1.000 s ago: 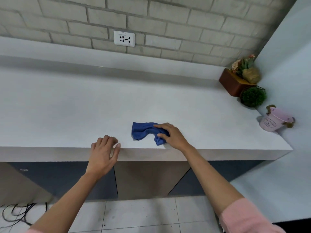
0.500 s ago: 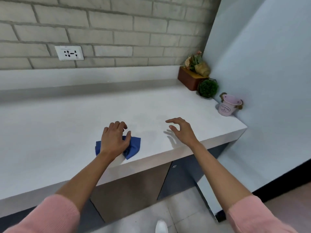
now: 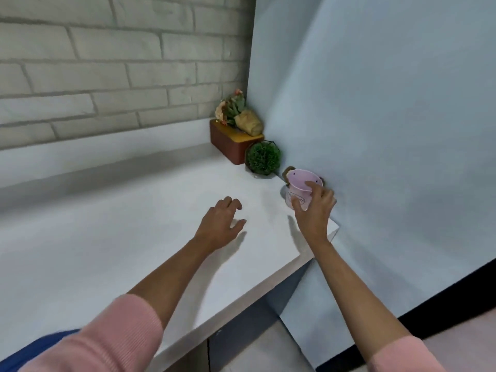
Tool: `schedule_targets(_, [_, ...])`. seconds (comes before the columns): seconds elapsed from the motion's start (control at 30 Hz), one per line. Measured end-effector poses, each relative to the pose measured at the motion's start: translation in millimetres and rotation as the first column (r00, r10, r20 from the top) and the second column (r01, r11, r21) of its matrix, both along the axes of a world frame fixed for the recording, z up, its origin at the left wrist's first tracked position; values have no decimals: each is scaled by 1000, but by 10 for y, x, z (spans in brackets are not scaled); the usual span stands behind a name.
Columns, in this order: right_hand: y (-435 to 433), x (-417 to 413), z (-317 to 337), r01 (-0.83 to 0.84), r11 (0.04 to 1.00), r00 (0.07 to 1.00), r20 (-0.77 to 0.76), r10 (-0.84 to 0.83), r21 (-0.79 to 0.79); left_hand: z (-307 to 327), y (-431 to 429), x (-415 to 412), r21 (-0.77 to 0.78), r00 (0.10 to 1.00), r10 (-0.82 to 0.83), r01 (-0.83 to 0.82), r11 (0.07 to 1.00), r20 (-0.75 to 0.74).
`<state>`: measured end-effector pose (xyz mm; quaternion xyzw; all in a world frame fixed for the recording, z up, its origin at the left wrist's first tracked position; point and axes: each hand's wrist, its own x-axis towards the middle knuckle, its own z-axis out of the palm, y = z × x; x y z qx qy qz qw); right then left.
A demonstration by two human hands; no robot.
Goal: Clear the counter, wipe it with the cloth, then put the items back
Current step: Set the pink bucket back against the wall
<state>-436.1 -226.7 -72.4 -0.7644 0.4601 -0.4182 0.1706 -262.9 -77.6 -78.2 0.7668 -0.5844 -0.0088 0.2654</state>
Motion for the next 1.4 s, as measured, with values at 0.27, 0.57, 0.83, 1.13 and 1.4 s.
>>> schedule_targets(0.27, [-747, -247, -285, -161, 987, 981, 114, 156, 31, 84, -1344, -163, -83, 918, -275, 262, 961, -285])
schedule_targets(0.57, [-841, -190, -450, -291, 955, 936, 222, 273, 53, -65, -1741, -244, -189, 861, -286, 225, 956, -420])
schedule_targets(0.83, [-655, 198, -263, -421, 906, 851, 364, 379, 40, 18, -1398, -51, -365, 850, -217, 33, 931, -479])
schedule_targets(1.13, [226, 1503, -13, -686, 722, 682, 426, 594, 92, 245, -122, 913, -404, 867, 46, -277, 872, -497])
schedule_targets(1.4, [1726, 2825, 100, -847, 511, 509, 494, 704, 144, 312, 1558, 1853, -417, 775, 224, -532, 737, -592])
